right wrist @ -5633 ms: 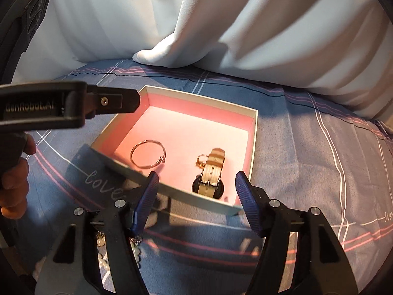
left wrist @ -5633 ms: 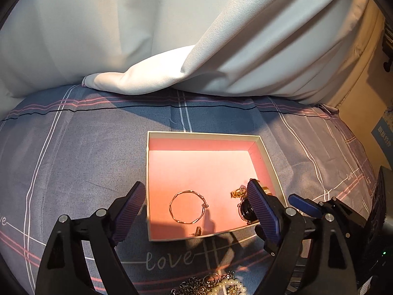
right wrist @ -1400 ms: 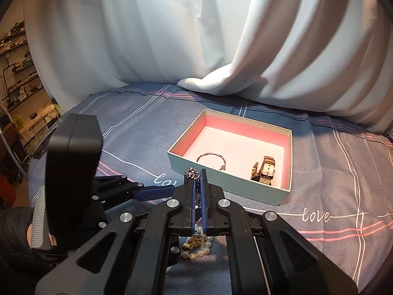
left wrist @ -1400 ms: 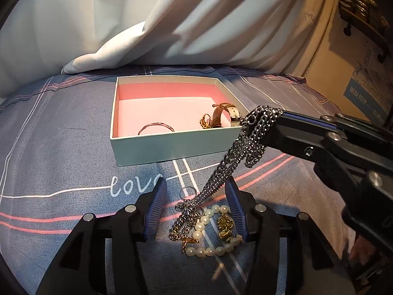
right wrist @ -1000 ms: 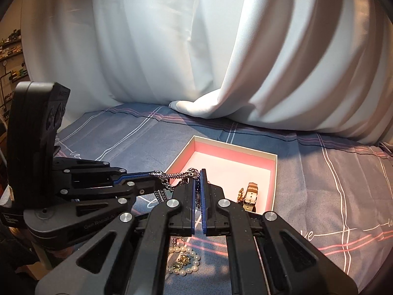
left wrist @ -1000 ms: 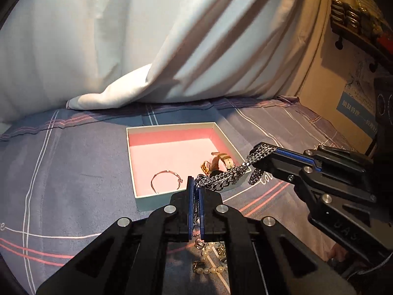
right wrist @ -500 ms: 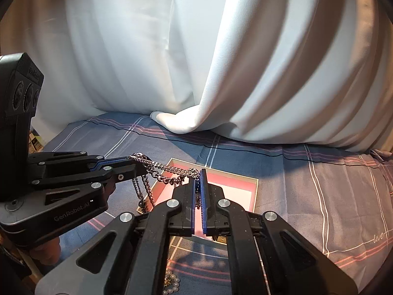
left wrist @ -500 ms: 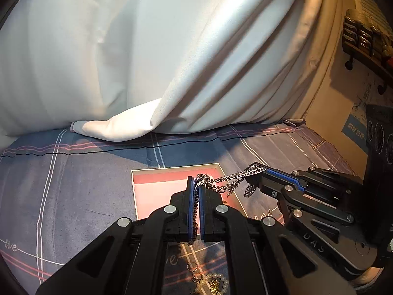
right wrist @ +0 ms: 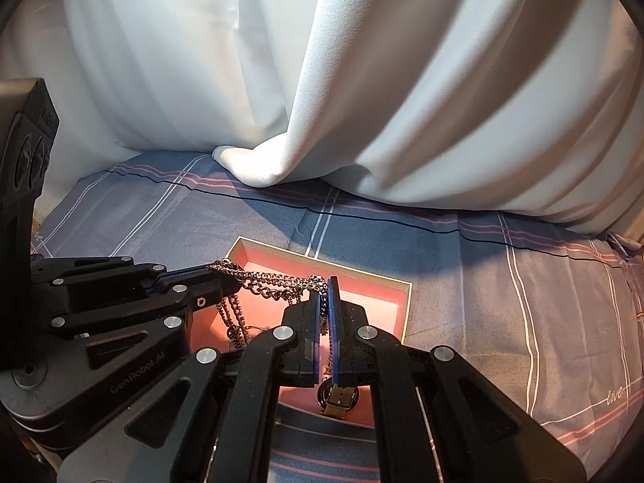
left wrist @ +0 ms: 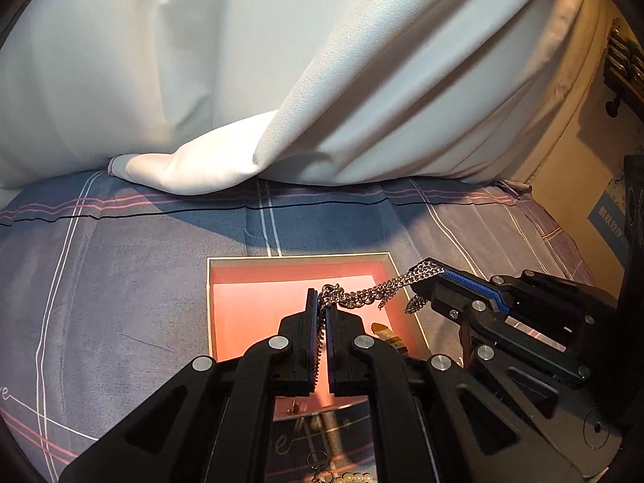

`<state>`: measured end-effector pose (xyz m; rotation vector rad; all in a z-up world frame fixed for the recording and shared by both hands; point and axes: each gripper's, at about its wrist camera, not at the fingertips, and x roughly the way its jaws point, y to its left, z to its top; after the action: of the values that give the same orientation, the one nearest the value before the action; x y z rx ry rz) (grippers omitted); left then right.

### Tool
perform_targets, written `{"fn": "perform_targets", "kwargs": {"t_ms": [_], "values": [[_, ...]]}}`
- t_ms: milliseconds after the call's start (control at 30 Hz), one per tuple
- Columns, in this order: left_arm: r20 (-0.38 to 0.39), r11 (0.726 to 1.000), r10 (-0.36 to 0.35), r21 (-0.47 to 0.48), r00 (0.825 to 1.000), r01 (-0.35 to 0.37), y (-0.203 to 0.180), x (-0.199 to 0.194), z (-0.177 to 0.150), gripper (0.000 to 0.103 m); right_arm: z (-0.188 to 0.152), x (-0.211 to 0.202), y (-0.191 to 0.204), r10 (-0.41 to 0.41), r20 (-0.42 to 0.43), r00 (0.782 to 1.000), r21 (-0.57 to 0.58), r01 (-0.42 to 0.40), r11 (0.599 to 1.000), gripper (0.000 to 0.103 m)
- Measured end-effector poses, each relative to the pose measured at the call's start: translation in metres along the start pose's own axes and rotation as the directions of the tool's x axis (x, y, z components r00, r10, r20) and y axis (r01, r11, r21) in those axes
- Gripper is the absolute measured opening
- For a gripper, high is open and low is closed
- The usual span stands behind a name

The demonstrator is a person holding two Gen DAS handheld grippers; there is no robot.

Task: Organize jewelry
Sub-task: 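Carry the chain with both grippers over the box and release it, then withdraw both grippers toward the pearl bracelet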

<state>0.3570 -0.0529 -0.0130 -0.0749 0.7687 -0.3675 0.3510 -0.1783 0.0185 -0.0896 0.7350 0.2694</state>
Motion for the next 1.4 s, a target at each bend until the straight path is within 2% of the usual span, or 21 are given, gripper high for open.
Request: {"fn": "perform_targets", "kwargs": {"t_ms": [433, 800, 867, 900, 933, 967, 1000, 1100, 1267, 1400], "values": [[-0.085, 0.999, 0.031, -0.030, 0.996, -0.034, 0.009, 0.033, -0.003, 0.004, -0.002, 0.029, -0.005, 0.001, -0.067, 0.998, -0.008, -0.001, 1.000, 0.004], [-0.099, 0.998, 0.044, -0.031, 0.994, -0.047, 0.012, 0.036, -0.001, 0.004, -0.002, 0.035, -0.004, 0.003, -0.092, 0.996, -0.017, -0.005, 1.000, 0.004], [-0.111, 0.997, 0.069, -0.035, 0.991, -0.074, 0.015, 0.039, 0.001, 0.005, -0.001, 0.039, -0.006, 0.002, -0.120, 0.993, -0.014, -0.004, 1.000, 0.004], [-0.128, 0.994, 0.091, -0.046, 0.988, -0.097, 0.017, 0.040, 0.001, 0.011, -0.004, 0.043, -0.006, -0.002, -0.165, 0.986, -0.019, -0.001, 1.000, 0.012], [-0.160, 0.992, 0.102, -0.057, 0.982, -0.113, 0.021, 0.041, -0.001, 0.049, -0.009, 0.048, -0.005, -0.025, -0.223, 0.975, -0.037, 0.018, 0.999, 0.024], [-0.186, 0.989, 0.117, -0.066, 0.976, -0.132, 0.024, 0.041, -0.004, 0.084, -0.016, 0.049, -0.003, -0.053, -0.250, 0.967, -0.069, 0.036, 0.997, 0.057], [-0.179, 0.988, 0.130, -0.064, 0.975, -0.143, 0.026, 0.036, -0.010, 0.085, -0.025, 0.045, 0.000, -0.073, -0.244, 0.967, -0.111, 0.047, 0.993, 0.072], [-0.140, 0.986, 0.165, 0.016, 0.976, -0.164, 0.021, 0.015, -0.027, 0.082, -0.053, 0.028, 0.005, -0.077, -0.217, 0.973, -0.150, 0.045, 0.988, 0.072], [-0.098, 0.997, 0.078, 0.014, 0.992, -0.077, 0.018, -0.014, -0.056, 0.083, -0.098, -0.004, 0.005, -0.027, -0.148, 0.989, -0.090, 0.013, 0.996, 0.072], [-0.090, 1.000, 0.028, -0.009, 0.996, -0.029, 0.017, -0.026, -0.086, 0.083, -0.130, -0.018, 0.011, 0.018, -0.143, 0.990, -0.054, -0.026, 0.998, 0.072]]}}
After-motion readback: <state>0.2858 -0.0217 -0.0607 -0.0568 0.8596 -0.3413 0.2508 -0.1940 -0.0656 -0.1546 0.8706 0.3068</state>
